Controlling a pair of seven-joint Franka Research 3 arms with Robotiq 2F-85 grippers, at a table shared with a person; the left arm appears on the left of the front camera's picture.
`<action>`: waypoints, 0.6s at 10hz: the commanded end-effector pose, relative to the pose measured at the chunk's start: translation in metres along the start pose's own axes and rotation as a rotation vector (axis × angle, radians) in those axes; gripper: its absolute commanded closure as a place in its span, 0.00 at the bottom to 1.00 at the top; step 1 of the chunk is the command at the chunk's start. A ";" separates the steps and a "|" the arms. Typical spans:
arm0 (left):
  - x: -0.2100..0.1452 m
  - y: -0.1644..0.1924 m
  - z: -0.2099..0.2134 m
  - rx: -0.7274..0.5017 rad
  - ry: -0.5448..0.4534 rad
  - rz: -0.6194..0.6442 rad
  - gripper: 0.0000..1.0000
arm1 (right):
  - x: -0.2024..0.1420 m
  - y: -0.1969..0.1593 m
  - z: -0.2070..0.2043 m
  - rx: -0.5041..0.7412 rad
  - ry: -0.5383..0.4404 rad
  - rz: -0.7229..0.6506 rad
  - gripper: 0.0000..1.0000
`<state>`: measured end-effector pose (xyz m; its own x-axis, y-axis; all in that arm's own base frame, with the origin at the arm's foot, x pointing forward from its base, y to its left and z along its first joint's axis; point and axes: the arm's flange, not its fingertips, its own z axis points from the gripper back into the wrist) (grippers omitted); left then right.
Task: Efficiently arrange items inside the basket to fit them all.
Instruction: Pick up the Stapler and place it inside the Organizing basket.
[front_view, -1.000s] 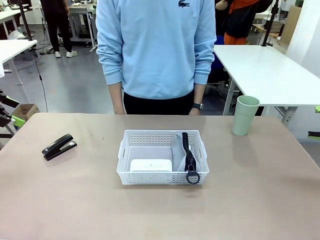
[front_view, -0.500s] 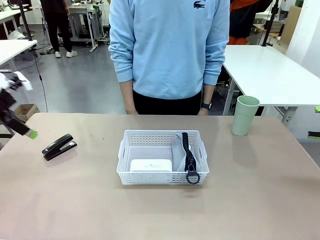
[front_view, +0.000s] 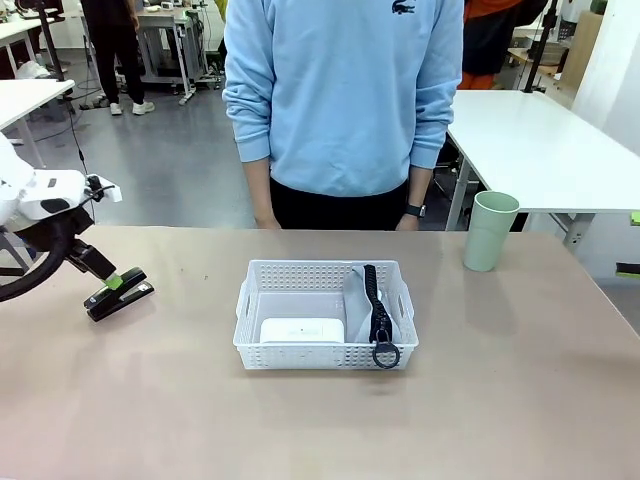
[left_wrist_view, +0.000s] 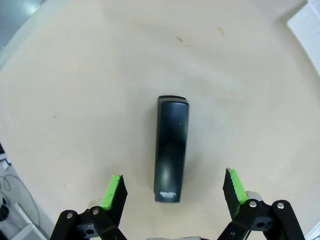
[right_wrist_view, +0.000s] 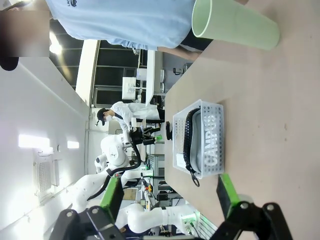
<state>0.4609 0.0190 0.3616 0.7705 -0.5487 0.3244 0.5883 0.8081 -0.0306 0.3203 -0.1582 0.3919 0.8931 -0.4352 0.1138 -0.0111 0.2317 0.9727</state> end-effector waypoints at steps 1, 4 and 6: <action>0.008 0.011 -0.007 0.036 -0.037 0.013 0.00 | -0.001 0.003 0.002 0.006 -0.003 -0.006 0.00; 0.003 0.005 -0.006 0.016 -0.005 0.005 0.00 | -0.001 0.003 0.002 0.006 -0.003 -0.006 0.00; 0.008 0.010 -0.016 0.014 0.030 -0.045 0.00 | -0.001 0.003 0.002 0.006 -0.003 -0.006 0.00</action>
<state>0.4706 0.0190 0.3528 0.7679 -0.5552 0.3195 0.5895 0.8076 -0.0135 0.3203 -0.1583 0.3919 0.8931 -0.4352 0.1138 -0.0111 0.2316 0.9727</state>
